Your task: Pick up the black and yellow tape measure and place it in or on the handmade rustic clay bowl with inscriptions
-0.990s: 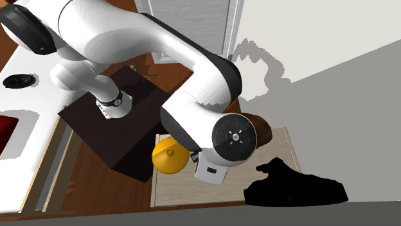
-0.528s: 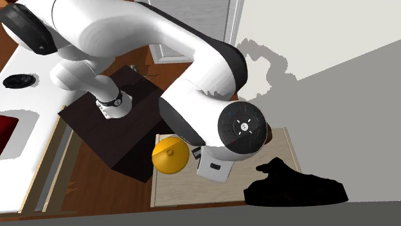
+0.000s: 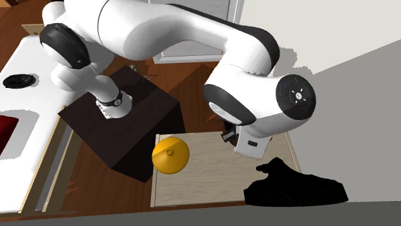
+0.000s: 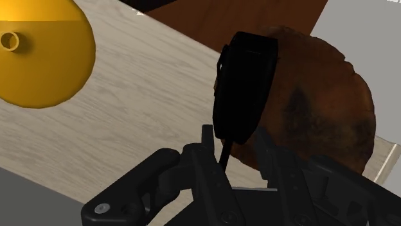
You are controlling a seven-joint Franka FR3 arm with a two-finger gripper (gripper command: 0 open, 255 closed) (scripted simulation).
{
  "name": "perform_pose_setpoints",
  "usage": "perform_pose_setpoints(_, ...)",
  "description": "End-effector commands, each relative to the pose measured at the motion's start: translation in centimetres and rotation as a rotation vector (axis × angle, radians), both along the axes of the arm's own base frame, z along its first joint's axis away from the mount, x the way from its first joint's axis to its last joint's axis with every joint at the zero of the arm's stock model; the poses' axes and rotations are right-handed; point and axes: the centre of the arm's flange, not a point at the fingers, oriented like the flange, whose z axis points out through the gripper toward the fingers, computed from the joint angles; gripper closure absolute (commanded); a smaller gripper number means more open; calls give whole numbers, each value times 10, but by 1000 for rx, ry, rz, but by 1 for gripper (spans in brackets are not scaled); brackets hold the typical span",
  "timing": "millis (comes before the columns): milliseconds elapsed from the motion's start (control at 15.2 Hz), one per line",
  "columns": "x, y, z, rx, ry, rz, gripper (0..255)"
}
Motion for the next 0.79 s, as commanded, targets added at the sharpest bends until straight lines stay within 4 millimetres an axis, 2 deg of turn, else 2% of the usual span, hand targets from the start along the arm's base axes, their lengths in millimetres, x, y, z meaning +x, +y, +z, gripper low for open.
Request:
perform_pose_setpoints(0, 12, 25, -1, 0, 0, -1, 255)
perform_pose_setpoints(330, 37, 84, -4, 0, 0, -1, 255)
perform_pose_setpoints(726, 37, 84, -36, 0, 0, -1, 255)
